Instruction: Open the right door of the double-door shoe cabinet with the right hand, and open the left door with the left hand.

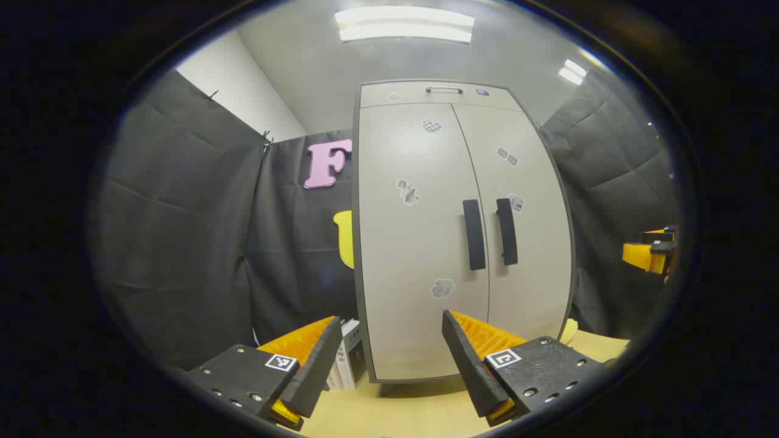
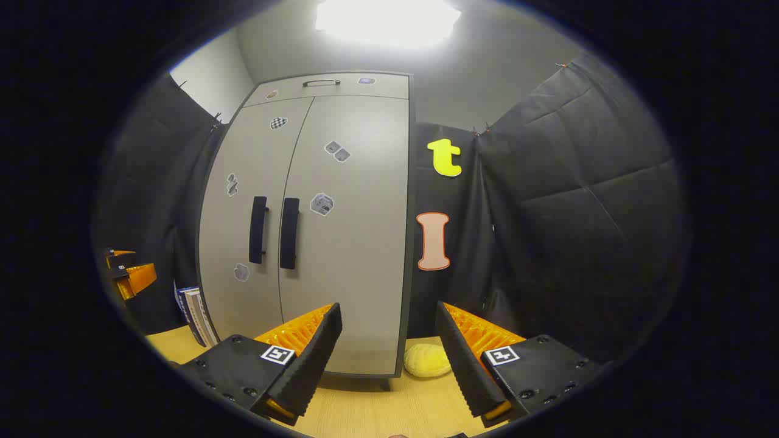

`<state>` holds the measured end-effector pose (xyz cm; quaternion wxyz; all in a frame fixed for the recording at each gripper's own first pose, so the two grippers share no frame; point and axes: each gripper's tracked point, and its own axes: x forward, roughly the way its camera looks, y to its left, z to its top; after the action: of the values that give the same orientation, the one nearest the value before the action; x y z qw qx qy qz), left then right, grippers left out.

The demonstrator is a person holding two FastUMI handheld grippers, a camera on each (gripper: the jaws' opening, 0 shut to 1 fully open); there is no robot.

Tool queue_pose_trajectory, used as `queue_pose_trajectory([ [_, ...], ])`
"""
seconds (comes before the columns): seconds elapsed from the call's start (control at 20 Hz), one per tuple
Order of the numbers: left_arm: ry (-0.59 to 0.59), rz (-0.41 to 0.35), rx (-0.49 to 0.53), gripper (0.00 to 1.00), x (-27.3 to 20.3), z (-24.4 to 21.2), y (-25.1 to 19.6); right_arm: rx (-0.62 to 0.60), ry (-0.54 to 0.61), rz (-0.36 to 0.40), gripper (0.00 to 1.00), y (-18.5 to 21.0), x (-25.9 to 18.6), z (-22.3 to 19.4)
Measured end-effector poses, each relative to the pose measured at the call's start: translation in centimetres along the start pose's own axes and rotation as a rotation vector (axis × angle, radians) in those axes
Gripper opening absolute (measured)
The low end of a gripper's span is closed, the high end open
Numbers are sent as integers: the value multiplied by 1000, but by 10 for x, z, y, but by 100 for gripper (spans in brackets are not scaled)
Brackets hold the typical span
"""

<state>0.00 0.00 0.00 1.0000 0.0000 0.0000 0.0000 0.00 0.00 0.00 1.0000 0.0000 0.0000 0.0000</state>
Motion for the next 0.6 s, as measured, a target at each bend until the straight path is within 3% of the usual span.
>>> queue_pose_trajectory([
  [0.6,6,27,9,96,0,1,3,-15,1,39,98,11,10,0],
])
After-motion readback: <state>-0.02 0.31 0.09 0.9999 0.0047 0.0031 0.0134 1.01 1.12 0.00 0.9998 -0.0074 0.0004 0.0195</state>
